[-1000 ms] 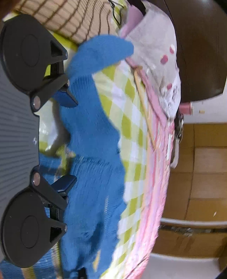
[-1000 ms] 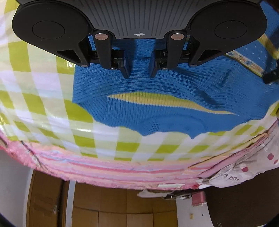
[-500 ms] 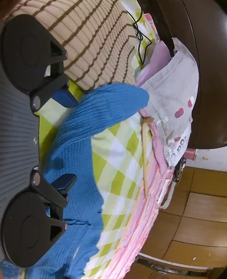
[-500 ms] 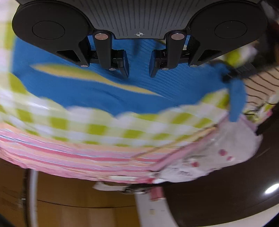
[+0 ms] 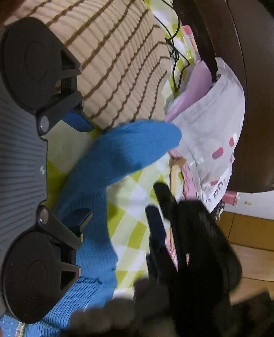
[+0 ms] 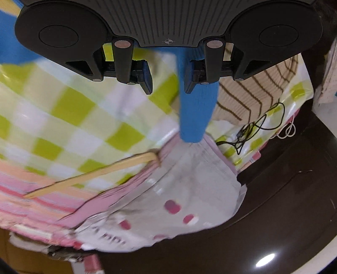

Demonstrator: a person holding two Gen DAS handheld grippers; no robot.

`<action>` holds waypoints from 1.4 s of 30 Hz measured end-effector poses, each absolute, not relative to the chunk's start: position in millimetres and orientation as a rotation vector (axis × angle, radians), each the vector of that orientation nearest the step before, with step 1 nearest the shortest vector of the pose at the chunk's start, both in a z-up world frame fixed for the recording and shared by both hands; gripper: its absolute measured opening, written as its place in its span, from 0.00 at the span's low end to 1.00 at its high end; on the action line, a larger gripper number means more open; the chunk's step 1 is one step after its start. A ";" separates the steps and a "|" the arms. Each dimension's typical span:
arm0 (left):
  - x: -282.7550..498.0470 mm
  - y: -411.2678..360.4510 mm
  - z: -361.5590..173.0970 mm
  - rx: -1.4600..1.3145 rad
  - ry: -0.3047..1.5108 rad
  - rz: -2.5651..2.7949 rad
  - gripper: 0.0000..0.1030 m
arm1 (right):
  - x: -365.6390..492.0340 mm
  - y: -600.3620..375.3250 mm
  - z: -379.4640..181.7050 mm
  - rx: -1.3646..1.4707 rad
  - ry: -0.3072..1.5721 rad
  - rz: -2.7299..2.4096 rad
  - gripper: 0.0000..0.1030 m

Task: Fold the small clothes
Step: 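Grasp the other sleeve cuff with the right tool and lift it, then fold the sleeve with the right tool across the sweater body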

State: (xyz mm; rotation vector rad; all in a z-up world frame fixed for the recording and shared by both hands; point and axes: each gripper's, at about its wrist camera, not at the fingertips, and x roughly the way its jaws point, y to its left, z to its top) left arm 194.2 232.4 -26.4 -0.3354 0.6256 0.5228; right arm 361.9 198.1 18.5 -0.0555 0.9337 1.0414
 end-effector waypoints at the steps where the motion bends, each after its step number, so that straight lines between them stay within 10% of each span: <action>1: 194.0 234.0 -26.2 -0.333 0.624 0.528 0.82 | 365.9 207.2 15.3 -0.050 0.944 1.053 0.32; 15: 191.3 246.0 -26.5 -0.397 0.630 0.527 0.82 | 385.4 267.3 -14.8 -0.059 1.011 1.145 0.33; 25: 192.1 245.5 -27.6 -0.401 0.635 0.522 0.81 | 378.0 275.2 -7.2 -0.126 0.969 1.158 0.12; 42: 199.2 221.9 -29.5 -0.316 0.598 0.435 0.81 | 384.9 140.5 69.3 0.056 0.759 0.879 0.07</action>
